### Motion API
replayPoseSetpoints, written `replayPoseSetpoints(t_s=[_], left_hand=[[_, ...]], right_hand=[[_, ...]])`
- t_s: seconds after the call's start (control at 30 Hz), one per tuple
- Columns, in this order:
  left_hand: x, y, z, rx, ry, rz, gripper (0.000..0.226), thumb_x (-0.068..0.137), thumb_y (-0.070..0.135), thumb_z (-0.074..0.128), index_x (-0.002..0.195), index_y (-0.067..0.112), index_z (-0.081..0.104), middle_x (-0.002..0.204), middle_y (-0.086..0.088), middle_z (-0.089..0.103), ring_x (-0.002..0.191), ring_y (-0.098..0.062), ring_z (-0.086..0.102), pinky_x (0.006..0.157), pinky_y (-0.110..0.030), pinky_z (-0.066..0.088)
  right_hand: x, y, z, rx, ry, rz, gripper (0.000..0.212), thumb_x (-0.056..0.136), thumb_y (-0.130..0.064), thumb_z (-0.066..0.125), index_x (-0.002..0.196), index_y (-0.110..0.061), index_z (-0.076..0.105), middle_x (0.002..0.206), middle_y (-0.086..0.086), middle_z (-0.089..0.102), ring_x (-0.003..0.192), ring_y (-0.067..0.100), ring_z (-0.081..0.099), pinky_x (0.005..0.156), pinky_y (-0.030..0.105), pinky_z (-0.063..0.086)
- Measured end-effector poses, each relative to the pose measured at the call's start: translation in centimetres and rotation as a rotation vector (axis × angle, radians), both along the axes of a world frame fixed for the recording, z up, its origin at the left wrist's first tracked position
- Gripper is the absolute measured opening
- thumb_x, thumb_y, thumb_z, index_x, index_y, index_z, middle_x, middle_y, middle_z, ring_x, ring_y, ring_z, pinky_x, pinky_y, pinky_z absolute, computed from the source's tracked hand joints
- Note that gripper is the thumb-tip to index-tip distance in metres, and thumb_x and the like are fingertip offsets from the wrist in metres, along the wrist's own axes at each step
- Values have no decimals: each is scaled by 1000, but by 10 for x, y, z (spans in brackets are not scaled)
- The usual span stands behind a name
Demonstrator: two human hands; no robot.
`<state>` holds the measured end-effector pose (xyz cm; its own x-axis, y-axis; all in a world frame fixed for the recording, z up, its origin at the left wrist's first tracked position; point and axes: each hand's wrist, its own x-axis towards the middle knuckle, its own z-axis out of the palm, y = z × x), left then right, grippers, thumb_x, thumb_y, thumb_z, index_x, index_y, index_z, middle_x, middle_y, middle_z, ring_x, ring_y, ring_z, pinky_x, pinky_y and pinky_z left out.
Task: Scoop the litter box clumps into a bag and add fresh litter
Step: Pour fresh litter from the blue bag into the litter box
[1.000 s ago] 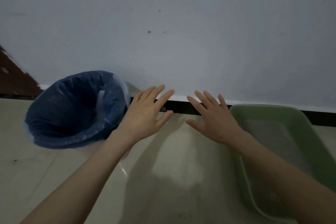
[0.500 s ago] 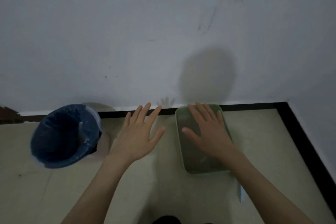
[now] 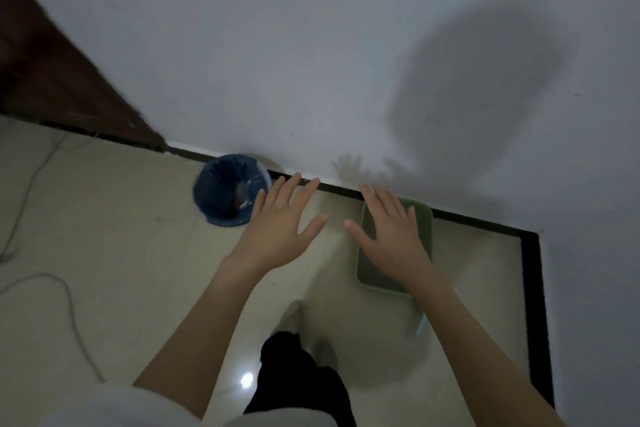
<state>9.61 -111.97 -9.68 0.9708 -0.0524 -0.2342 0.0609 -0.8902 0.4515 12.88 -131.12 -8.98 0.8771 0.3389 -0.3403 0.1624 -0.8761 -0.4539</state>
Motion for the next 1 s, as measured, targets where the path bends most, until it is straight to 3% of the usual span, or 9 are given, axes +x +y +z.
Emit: replayPoseSetpoints(t_s=[0.17,0.33,0.7,1.0], left_hand=[[-46,40,44,10,-53,212,64,92,58,28,148,32,9,157,1,5,145,-20,-1,117,-46,4],[-117,85,79,42,-108,461,78,79,68,12,147,32,10,157,-1,9,144,-23,5,117,-45,8],[-321,211,110,134,-90,1033,84,71,72,4,147,35,6,158,1,4,145,-21,-2,118,-43,4],[-457,331,122,274,-107,1322,79,76,70,7,147,34,7,157,2,6,145,-18,-1,118,-44,8]], right_hand=[[-10,42,40,-57,-26,256,68,93,-58,30,149,-33,1,159,-4,-2,147,17,-5,119,48,-2],[-31,106,73,-69,-104,530,67,94,-57,28,149,-34,-3,159,-5,-4,147,17,-6,117,48,-3],[-151,336,120,41,-198,1128,69,93,-58,31,149,-35,-2,159,-5,-4,146,16,-6,118,47,-5],[-256,519,132,134,-273,1346,71,90,-61,32,149,-36,1,159,-5,-3,146,15,-9,118,50,-6]])
